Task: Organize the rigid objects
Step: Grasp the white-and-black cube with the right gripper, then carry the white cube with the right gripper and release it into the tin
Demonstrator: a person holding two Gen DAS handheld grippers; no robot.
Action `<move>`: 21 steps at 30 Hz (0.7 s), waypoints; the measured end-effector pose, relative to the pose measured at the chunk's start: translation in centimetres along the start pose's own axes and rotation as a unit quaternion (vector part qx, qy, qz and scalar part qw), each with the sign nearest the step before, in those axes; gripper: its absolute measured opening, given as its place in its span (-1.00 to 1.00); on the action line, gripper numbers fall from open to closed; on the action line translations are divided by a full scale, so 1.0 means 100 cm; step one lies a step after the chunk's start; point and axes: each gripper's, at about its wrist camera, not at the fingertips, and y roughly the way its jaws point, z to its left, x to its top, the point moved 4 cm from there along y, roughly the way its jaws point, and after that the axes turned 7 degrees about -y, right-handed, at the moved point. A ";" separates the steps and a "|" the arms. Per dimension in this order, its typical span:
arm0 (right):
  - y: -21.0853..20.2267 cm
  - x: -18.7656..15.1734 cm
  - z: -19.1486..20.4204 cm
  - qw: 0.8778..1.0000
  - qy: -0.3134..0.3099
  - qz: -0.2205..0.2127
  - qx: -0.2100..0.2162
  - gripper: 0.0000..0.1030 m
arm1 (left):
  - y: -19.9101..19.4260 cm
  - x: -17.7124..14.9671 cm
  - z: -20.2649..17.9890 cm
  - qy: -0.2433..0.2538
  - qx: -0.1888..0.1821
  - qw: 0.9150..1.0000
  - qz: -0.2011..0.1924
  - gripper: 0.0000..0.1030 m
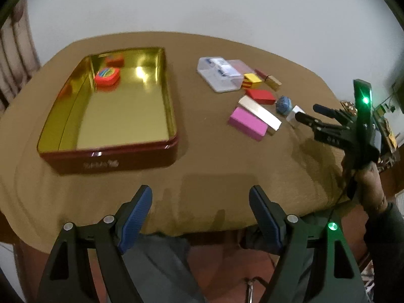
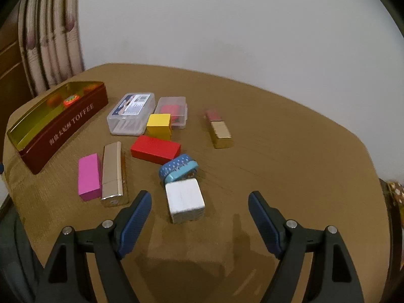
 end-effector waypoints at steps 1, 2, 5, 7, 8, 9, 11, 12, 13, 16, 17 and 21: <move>0.005 0.002 -0.001 1.000 -0.006 0.005 0.000 0.58 | 0.001 -0.001 0.002 0.000 0.003 1.000 0.001 0.46; 0.011 0.004 -0.002 1.000 -0.015 0.011 0.000 0.58 | 0.001 -0.002 0.004 0.000 0.009 1.000 0.001 0.46; 0.025 0.001 -0.003 0.999 -0.023 0.043 0.014 0.05 | 0.000 -0.007 0.006 0.000 0.014 1.000 0.000 0.46; 0.033 -0.005 -0.003 0.997 -0.020 0.066 0.017 -0.41 | -0.002 -0.012 0.007 0.001 0.020 1.000 -0.001 0.46; 0.031 -0.006 -0.003 0.998 -0.017 0.060 0.018 -0.42 | -0.003 -0.014 0.007 0.002 0.023 1.000 -0.002 0.46; 0.030 -0.007 -0.003 0.998 -0.014 0.061 0.021 -0.42 | -0.004 -0.017 0.008 0.003 0.025 1.000 -0.001 0.46; 0.022 -0.006 -0.003 0.998 -0.009 0.059 0.017 -0.42 | -0.006 -0.020 0.009 0.000 0.030 1.000 -0.002 0.46; 0.015 -0.005 -0.002 0.998 -0.006 0.058 0.016 -0.42 | -0.010 -0.023 0.011 -0.002 0.032 0.999 -0.004 0.46; 0.006 0.000 0.000 0.998 -0.003 0.052 0.022 -0.42 | -0.013 -0.025 0.012 -0.006 0.036 0.999 -0.006 0.46; -0.031 0.029 0.024 0.998 -0.018 0.012 0.052 -0.42 | -0.027 -0.031 0.024 -0.012 0.056 0.998 -0.022 0.46; -0.041 0.046 0.037 0.997 -0.027 0.000 0.068 -0.42 | -0.032 -0.032 0.028 -0.015 0.060 0.998 -0.028 0.46; -0.052 0.122 0.108 0.986 -0.073 -0.036 0.144 -0.42 | -0.049 -0.034 0.045 -0.028 0.088 0.994 -0.057 0.56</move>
